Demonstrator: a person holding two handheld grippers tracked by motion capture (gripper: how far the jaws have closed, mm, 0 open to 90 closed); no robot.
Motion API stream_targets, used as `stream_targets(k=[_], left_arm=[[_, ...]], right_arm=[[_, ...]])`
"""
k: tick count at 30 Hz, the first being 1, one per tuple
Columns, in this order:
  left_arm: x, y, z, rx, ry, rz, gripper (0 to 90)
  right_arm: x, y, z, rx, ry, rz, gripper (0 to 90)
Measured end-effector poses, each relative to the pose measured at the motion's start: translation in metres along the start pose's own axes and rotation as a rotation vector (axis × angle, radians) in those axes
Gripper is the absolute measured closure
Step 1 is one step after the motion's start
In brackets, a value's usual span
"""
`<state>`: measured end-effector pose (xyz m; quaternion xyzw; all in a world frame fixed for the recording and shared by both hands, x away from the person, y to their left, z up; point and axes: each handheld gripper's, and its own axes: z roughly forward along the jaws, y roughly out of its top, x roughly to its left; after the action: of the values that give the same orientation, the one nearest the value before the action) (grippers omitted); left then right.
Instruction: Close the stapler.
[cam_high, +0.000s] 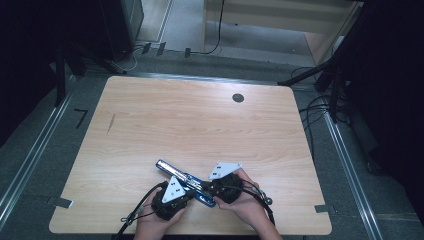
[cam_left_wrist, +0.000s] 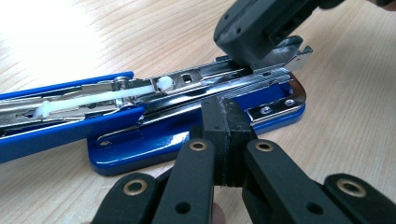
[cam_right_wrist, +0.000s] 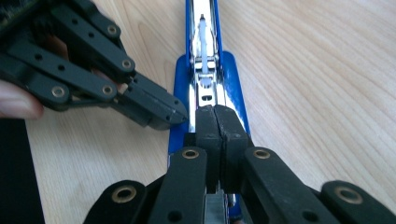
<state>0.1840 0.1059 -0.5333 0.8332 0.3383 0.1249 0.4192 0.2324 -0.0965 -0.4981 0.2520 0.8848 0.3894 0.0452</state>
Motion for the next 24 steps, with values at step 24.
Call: stream_targets(k=[24], left_arm=[[0.067,-0.015,-0.038,-0.022,0.126,-0.166,90.0]], right_arm=[[0.004,0.027,0.015,-0.038,0.005,-0.005,90.0]])
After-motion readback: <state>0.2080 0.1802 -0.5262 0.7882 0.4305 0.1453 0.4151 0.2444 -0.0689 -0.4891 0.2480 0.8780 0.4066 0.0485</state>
